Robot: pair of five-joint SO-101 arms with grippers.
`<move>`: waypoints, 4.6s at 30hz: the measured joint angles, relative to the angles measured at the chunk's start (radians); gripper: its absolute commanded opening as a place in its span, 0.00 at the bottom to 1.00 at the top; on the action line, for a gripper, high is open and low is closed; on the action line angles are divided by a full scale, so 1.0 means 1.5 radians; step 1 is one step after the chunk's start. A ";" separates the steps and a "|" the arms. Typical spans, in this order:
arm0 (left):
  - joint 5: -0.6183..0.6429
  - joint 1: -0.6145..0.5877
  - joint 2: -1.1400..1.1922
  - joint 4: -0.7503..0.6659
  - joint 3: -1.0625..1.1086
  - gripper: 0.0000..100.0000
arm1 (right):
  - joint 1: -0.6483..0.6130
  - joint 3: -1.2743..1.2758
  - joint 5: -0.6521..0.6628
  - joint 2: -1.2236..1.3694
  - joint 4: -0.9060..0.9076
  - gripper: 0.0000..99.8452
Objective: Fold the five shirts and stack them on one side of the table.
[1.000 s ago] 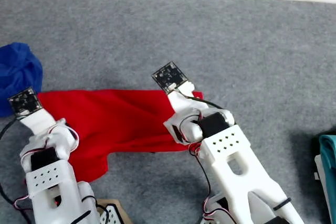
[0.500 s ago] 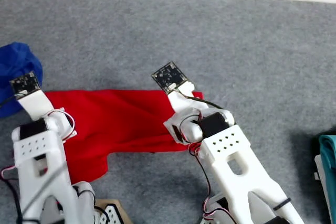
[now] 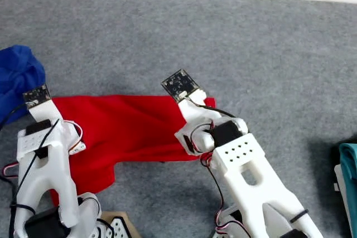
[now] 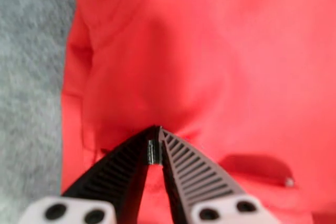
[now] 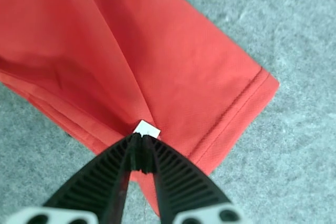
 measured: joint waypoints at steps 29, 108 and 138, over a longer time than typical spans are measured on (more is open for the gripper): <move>-0.217 0.012 0.013 0.373 -0.301 0.01 | 0.000 0.000 0.000 0.002 0.000 0.01; -0.071 0.070 0.546 0.363 -0.708 0.01 | 0.021 -0.003 -0.118 0.129 -0.107 0.01; -0.139 -0.024 0.278 0.058 -0.209 0.01 | -0.013 -0.098 -0.120 0.298 -0.048 0.01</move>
